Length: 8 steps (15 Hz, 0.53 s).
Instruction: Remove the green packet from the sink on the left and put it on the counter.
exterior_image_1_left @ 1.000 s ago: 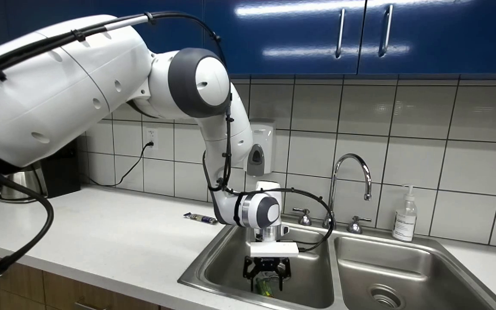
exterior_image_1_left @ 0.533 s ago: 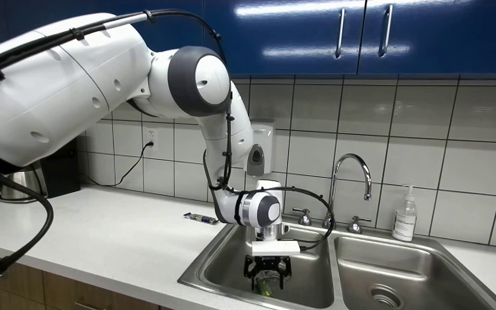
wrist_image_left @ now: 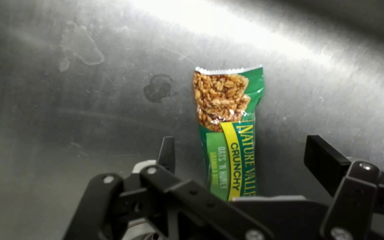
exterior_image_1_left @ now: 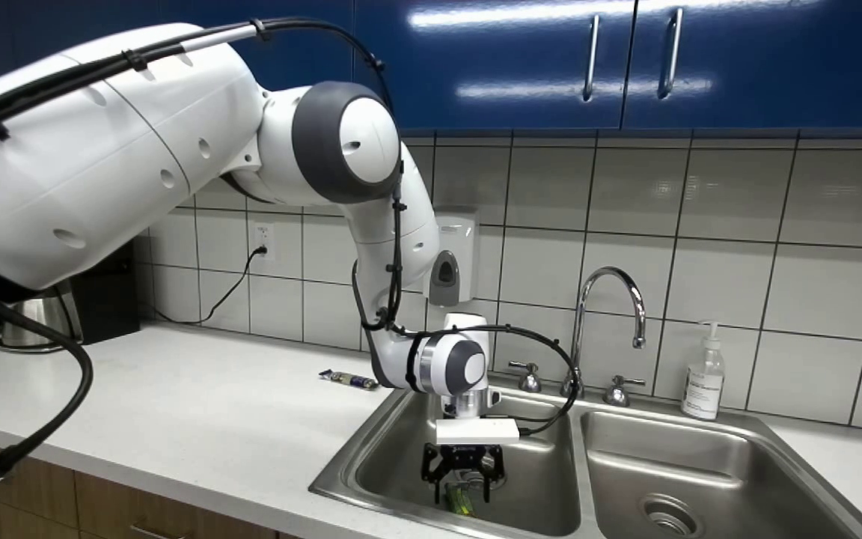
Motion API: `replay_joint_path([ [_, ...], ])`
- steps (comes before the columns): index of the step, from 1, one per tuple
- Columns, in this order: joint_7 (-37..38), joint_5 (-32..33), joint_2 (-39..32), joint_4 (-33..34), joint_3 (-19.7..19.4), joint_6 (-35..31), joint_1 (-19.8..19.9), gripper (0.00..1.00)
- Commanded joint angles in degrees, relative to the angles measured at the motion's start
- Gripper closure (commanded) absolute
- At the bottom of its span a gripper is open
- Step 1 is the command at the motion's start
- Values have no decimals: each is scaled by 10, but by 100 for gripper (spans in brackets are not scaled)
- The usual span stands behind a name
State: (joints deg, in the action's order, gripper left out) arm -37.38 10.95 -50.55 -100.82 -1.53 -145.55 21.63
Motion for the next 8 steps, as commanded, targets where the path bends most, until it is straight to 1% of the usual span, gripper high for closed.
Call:
replay_joint_path([
  [1,-17,-7,-2,5,7,5,5,0],
  [8,-16,-9,-16,19,9,14,6,0],
])
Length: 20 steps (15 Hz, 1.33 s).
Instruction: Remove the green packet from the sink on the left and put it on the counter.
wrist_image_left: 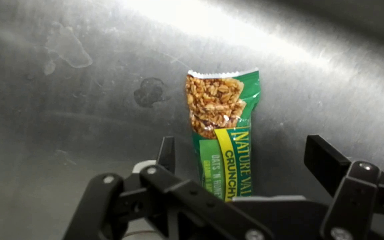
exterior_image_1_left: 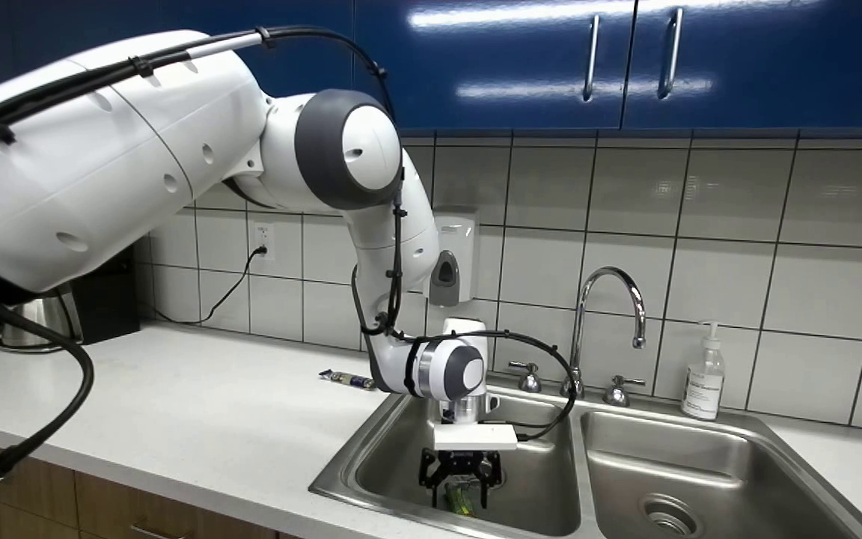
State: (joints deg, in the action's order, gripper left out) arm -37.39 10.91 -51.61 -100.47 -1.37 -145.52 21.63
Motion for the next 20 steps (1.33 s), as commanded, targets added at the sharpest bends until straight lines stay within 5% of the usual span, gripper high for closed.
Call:
replay_joint_path([
  [1,-16,-9,-7,18,7,14,6,0],
  [9,-15,-11,-20,37,8,21,7,0],
  [11,-15,-14,-23,41,9,24,8,26],
  [18,-17,-20,-36,56,12,35,11,82],
  [20,-15,-22,-38,60,11,41,9,84],
])
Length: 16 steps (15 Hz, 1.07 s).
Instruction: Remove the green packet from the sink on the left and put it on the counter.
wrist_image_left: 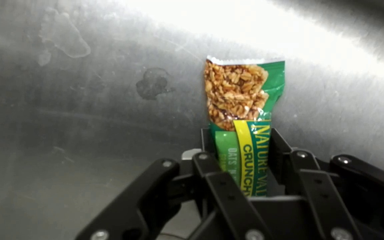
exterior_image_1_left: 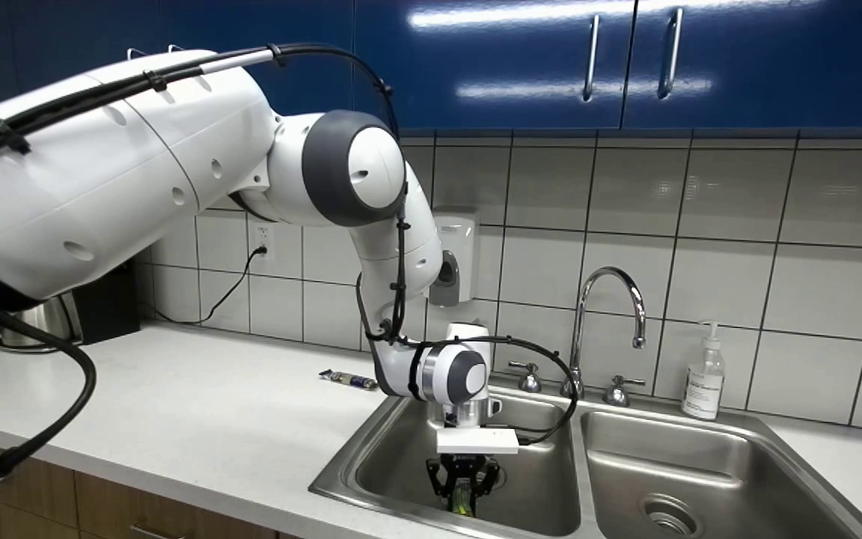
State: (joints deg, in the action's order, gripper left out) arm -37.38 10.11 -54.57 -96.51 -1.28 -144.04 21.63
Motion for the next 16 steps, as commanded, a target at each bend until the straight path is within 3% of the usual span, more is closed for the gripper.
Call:
replay_joint_path([
  [1,-12,-15,-8,23,10,32,8,84],
  [11,23,-28,82,-24,-4,38,-14,84],
  [16,62,-18,183,-107,-16,37,-43,84],
])
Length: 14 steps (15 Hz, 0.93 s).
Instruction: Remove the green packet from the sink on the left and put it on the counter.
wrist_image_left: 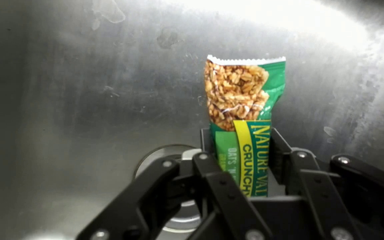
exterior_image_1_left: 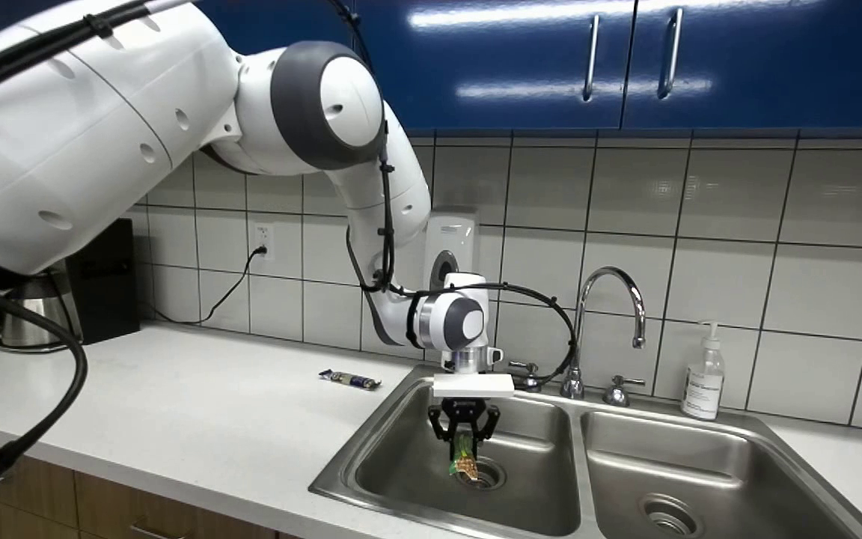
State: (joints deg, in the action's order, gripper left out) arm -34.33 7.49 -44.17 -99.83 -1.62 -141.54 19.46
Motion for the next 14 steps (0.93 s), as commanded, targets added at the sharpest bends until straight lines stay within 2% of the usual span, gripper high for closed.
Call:
replay_joint_path([
  [1,38,11,100,-93,-14,12,-28,84],
  [8,101,54,237,-230,-31,17,-91,84],
  [14,128,113,297,-306,-16,19,-153,84],
])
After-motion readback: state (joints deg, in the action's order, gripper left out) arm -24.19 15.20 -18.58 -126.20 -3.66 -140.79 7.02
